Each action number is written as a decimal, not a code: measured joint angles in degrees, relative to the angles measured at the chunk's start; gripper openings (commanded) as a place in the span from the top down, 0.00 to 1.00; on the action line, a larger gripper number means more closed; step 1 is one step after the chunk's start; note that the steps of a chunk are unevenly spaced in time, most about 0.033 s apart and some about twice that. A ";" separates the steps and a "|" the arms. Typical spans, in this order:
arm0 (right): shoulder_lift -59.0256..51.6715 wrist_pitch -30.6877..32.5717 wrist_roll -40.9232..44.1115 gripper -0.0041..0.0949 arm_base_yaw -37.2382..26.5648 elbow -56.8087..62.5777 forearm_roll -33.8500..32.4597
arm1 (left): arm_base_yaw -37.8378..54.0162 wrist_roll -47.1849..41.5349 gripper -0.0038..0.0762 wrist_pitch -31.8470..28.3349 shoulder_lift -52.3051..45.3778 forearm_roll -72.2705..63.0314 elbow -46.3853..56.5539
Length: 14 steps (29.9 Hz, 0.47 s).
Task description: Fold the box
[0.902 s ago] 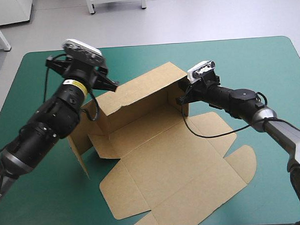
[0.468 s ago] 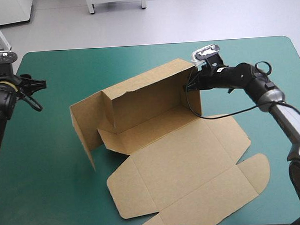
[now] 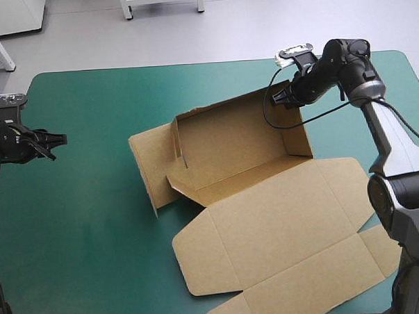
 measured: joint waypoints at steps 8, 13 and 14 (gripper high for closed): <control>5.31 0.00 2.76 0.97 0.00 -5.29 -0.27 | 0.00 1.21 0.47 0.98 0.68 -1.09 0.00; 6.91 -1.46 2.70 0.82 0.06 -5.82 0.00 | 0.00 3.27 0.47 1.95 0.68 -4.21 0.00; 7.08 -1.79 2.44 0.73 0.11 -5.89 0.18 | 0.00 3.57 0.47 2.05 0.69 -4.64 0.00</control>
